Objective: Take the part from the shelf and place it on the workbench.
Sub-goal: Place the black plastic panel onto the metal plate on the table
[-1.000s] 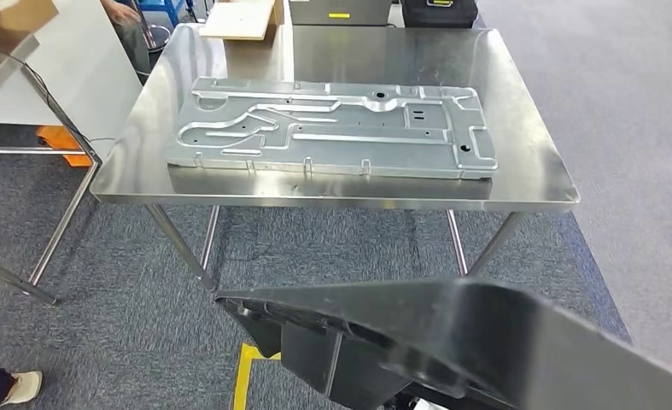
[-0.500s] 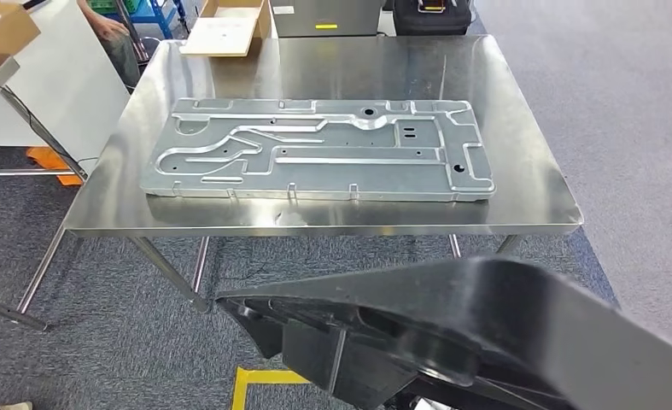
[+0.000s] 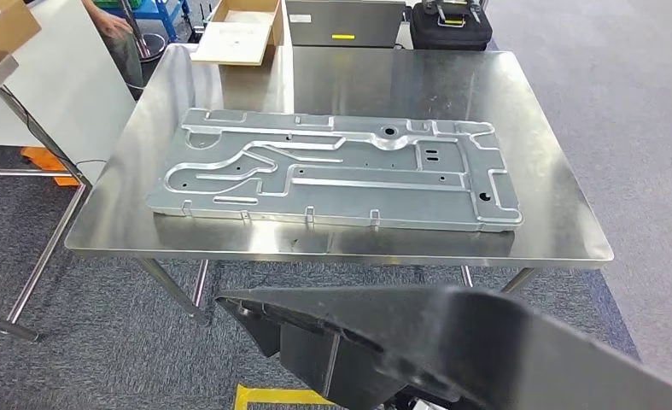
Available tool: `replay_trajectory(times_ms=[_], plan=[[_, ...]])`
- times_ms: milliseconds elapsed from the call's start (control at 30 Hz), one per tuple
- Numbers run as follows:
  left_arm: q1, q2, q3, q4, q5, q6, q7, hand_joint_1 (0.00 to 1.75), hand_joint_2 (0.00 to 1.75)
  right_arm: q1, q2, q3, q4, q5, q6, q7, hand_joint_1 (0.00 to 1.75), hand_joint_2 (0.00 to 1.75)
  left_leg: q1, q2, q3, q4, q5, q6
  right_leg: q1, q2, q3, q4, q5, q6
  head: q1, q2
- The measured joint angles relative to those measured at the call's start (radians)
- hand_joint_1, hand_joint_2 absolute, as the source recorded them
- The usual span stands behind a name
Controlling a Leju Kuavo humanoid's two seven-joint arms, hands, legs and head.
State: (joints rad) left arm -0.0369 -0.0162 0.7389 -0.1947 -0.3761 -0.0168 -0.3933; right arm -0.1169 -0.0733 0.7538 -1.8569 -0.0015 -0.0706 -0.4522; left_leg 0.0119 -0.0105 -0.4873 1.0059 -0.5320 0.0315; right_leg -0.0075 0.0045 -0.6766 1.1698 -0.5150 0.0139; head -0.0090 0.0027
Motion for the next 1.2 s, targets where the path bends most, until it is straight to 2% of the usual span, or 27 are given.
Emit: replay_trajectory(times_ms=[67,100,200,233,267,333,367,400,433,500,533,567,600,633,700,767,800,867,900,933,967,1000,1033,1067,1100,1200], plan=[[-0.001,-0.002,0.000,0.001,0.000,0.000,0.000,0.00,0.00,0.000,-0.001,0.000,0.002,0.000,0.000,0.000,1.75,1.75,-0.002,-0.001,0.016,0.000,-0.021,-0.009,0.008,-0.001,0.010,-0.089,0.075,-0.015,0.000,0.000],[-0.002,-0.004,0.000,0.001,0.000,0.000,0.000,0.00,0.00,0.001,-0.001,0.000,0.002,0.001,0.000,0.000,1.75,1.75,-0.002,0.000,0.022,0.001,-0.027,-0.015,0.013,-0.001,0.010,-0.107,0.088,-0.022,0.001,0.000],[-0.005,-0.004,0.000,0.002,0.000,0.000,0.000,0.00,0.00,0.002,-0.001,0.001,0.002,0.001,0.001,0.001,1.75,1.75,-0.002,0.003,0.037,0.012,-0.029,-0.033,0.011,0.004,0.035,-0.125,0.078,-0.042,0.002,0.000],[-0.007,-0.005,0.000,0.002,-0.001,-0.001,0.000,0.00,0.00,0.001,0.000,0.001,0.002,0.001,0.001,0.000,1.75,1.75,-0.002,0.003,0.027,0.040,-0.032,-0.037,0.008,0.003,0.052,-0.132,0.074,-0.048,0.002,0.000],[-0.008,-0.005,0.000,0.002,-0.001,-0.001,0.000,0.00,0.00,0.000,0.001,0.001,0.002,0.001,0.001,0.000,1.75,1.75,0.000,0.004,0.004,0.087,-0.043,-0.042,0.006,0.003,0.067,-0.139,0.068,-0.053,0.002,0.000],[-0.010,-0.005,0.000,0.002,-0.002,-0.002,0.000,0.00,0.00,-0.002,0.001,0.001,0.003,0.002,0.001,0.001,1.75,1.75,0.001,0.004,-0.073,0.206,-0.089,-0.052,0.005,0.001,0.089,-0.145,0.051,-0.058,0.002,0.000],[-0.009,-0.005,0.000,0.002,-0.001,-0.002,0.000,0.00,0.00,-0.002,0.001,0.001,0.004,0.002,0.001,0.001,1.75,1.75,0.002,0.004,-0.111,0.248,-0.109,-0.055,0.005,0.002,0.098,-0.144,0.042,-0.059,0.002,0.000],[-0.007,-0.005,0.000,0.002,-0.001,-0.002,0.000,0.00,0.00,-0.001,0.001,0.001,0.005,0.002,0.001,0.001,1.75,1.75,0.002,0.005,-0.137,0.263,-0.113,-0.057,0.005,0.003,0.109,-0.144,0.032,-0.058,0.002,0.000],[-0.006,-0.005,0.000,0.002,-0.001,-0.002,0.000,0.00,0.00,-0.001,0.001,0.001,0.006,0.002,0.001,0.001,1.75,1.75,0.002,0.005,-0.148,0.246,-0.092,-0.056,0.005,0.004,0.122,-0.144,0.022,-0.057,0.002,0.000],[-0.005,-0.004,0.001,0.002,-0.002,-0.002,0.000,0.00,0.00,-0.002,0.002,0.001,0.008,0.002,0.001,0.002,1.75,1.75,0.001,0.005,-0.135,0.133,0.007,-0.048,0.005,0.005,0.153,-0.144,0.000,-0.053,0.002,0.000],[-0.004,-0.004,0.001,0.002,-0.002,-0.002,0.000,0.00,0.00,-0.002,0.003,0.001,0.008,0.003,0.001,0.002,1.75,1.75,-0.002,0.006,-0.126,0.080,0.045,-0.044,0.005,0.005,0.165,-0.144,-0.010,-0.049,0.002,0.000],[-0.004,-0.004,0.002,0.002,-0.003,-0.002,0.000,0.00,0.00,-0.003,0.003,0.001,0.009,0.004,0.000,0.002,1.75,1.75,-0.005,0.007,-0.119,0.043,0.071,-0.038,0.006,0.005,0.172,-0.145,-0.018,-0.043,0.002,0.000],[-0.003,-0.003,0.004,0.002,-0.004,-0.002,0.000,0.00,0.00,-0.004,0.004,0.001,0.010,0.009,-0.004,0.005,1.75,1.75,-0.009,0.007,-0.118,0.027,0.079,-0.031,0.006,0.005,0.177,-0.145,-0.023,-0.038,0.002,0.000],[-0.003,-0.003,0.005,0.002,-0.007,-0.003,-0.001,0.00,0.00,-0.007,0.003,0.001,0.011,0.030,-0.023,0.015,1.75,1.75,-0.012,0.008,-0.117,0.025,0.074,-0.024,0.007,0.006,0.180,-0.146,-0.026,-0.033,0.002,0.000],[-0.006,-0.002,0.007,0.002,-0.019,-0.007,-0.003,0.00,0.00,-0.041,-0.008,-0.002,0.015,0.156,-0.127,0.069,1.75,1.75,-0.009,0.008,-0.107,0.014,0.081,-0.011,0.008,0.006,0.183,-0.141,-0.031,-0.023,0.002,0.000],[-0.018,-0.002,0.007,0.002,-0.034,-0.014,-0.002,0.00,0.00,-0.117,-0.037,-0.031,0.028,0.383,-0.281,0.132,1.75,1.75,-0.004,0.009,-0.094,0.004,0.081,-0.002,0.007,0.003,0.156,-0.085,-0.055,-0.014,0.002,0.000],[-0.025,-0.002,0.007,0.001,-0.040,-0.016,0.001,0.00,0.00,-0.160,-0.053,-0.058,0.040,0.493,-0.330,0.154,1.75,1.75,-0.003,0.009,-0.088,0.000,0.079,0.002,0.004,0.002,0.123,-0.027,-0.079,-0.009,0.002,0.000],[-0.035,-0.002,0.006,0.001,-0.050,-0.017,0.009,0.00,0.00,-0.226,-0.079,-0.116,0.070,0.635,-0.353,0.182,1.75,1.75,-0.003,0.009,-0.080,-0.001,0.072,0.008,0.002,0.001,0.041,0.098,-0.121,-0.001,0.002,0.000],[-0.038,-0.002,0.006,0.001,-0.056,-0.017,0.012,0.00,0.00,-0.250,-0.091,-0.140,0.087,0.680,-0.344,0.199,1.75,1.75,-0.003,0.008,-0.075,0.000,0.067,0.009,0.000,0.001,0.010,0.133,-0.120,0.002,0.002,0.000],[-0.041,-0.002,0.006,0.001,-0.061,-0.018,0.015,0.00,0.00,-0.270,-0.099,-0.159,0.103,0.719,-0.339,0.217,1.75,1.75,-0.003,0.007,-0.067,0.000,0.061,0.009,-0.002,0.001,-0.006,0.130,-0.096,0.003,0.002,0.000],[-0.042,-0.002,0.005,0.001,-0.066,-0.018,0.017,0.00,0.00,-0.292,-0.108,-0.177,0.119,0.759,-0.335,0.235,1.75,1.75,-0.003,0.005,-0.059,0.000,0.055,0.008,-0.004,0.001,-0.005,0.091,-0.051,0.003,0.002,0.000],[-0.044,-0.002,0.005,0.001,-0.071,-0.019,0.019,0.00,0.00,-0.316,-0.116,-0.194,0.135,0.794,-0.331,0.255,1.75,1.75,-0.003,0.004,-0.050,0.000,0.047,0.006,-0.005,0.001,0.007,0.026,0.006,0.001,0.002,0.000],[-0.047,-0.002,0.004,0.001,-0.076,-0.020,0.021,0.00,0.00,-0.341,-0.123,-0.210,0.153,0.824,-0.327,0.274,1.75,1.75,-0.003,0.003,-0.043,0.001,0.041,0.003,-0.003,0.001,0.019,-0.032,0.047,-0.002,0.002,0.000],[-0.050,-0.002,0.004,0.001,-0.080,-0.021,0.024,0.00,0.00,-0.367,-0.131,-0.225,0.173,0.849,-0.320,0.291,1.75,1.75,-0.004,0.002,-0.041,0.002,0.036,-0.002,0.000,0.000,0.029,-0.085,0.073,-0.007,0.002,0.000],[-0.053,-0.002,0.004,0.001,-0.083,-0.021,0.025,0.00,0.00,-0.389,-0.138,-0.238,0.194,0.866,-0.314,0.306,1.75,1.75,-0.004,0.002,-0.042,0.003,0.032,-0.008,0.004,0.000,0.032,-0.112,0.084,-0.011,0.002,0.000],[-0.059,-0.001,0.002,0.001,-0.092,-0.022,0.030,0.00,0.00,-0.432,-0.158,-0.270,0.250,0.896,-0.304,0.331,1.75,1.75,-0.005,0.002,-0.045,0.016,0.025,-0.025,0.006,0.000,0.038,-0.131,0.080,-0.027,0.001,0.000]])
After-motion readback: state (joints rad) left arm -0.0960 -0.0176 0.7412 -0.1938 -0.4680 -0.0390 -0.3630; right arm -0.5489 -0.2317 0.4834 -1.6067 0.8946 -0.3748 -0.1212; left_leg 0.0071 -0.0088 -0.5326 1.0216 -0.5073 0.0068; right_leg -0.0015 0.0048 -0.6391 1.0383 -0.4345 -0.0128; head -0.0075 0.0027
